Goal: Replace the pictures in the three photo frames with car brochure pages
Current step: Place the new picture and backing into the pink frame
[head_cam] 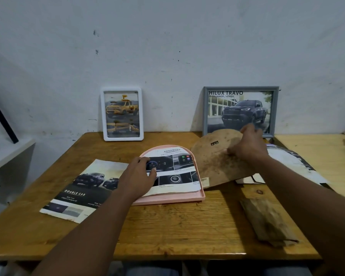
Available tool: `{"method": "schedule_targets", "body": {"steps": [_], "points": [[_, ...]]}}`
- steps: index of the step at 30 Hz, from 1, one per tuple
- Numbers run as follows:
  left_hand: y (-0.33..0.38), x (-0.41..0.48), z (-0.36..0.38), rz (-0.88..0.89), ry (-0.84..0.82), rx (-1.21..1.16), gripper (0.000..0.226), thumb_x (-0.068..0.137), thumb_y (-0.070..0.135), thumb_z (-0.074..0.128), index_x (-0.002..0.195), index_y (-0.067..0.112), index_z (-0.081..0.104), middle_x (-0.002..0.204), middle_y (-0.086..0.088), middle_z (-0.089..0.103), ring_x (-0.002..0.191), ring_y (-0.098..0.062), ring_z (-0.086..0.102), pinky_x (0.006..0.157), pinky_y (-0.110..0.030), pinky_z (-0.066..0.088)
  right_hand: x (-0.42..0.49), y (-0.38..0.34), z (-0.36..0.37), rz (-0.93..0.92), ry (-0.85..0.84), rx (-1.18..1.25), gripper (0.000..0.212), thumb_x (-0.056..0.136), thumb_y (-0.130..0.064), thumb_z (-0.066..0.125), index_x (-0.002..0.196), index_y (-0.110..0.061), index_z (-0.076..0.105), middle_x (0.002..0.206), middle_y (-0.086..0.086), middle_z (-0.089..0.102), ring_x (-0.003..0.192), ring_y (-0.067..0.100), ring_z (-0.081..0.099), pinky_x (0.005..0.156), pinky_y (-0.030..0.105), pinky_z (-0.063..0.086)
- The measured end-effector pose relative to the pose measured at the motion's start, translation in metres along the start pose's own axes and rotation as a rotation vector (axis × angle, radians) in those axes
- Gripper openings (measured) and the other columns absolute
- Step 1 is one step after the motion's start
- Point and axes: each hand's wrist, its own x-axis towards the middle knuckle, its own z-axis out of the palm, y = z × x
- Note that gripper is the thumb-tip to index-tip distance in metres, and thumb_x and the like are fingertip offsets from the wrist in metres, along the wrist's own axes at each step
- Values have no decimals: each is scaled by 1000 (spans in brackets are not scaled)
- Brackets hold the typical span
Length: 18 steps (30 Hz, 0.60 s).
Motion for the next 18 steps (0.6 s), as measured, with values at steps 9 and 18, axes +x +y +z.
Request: {"method": "schedule_targets", "body": {"steps": [9, 18], "points": [[20, -4, 8, -49, 0, -165, 48, 100, 34, 58, 144, 21, 47, 142, -3, 51, 123, -21, 55, 95, -35, 53, 3, -12, -25, 127, 42, 171, 78, 62, -29, 93, 122, -14, 46, 131, 13, 46, 116, 35, 52, 95, 54, 50], [35, -2, 9, -137, -5, -431, 37, 109, 37, 29, 140, 30, 47, 130, 0, 58, 109, -19, 55, 93, -43, 50, -53, -36, 57, 47, -177, 128, 75, 77, -27, 84, 133, -15, 37, 143, 16, 31, 124, 41, 47, 99, 51, 47]]}}
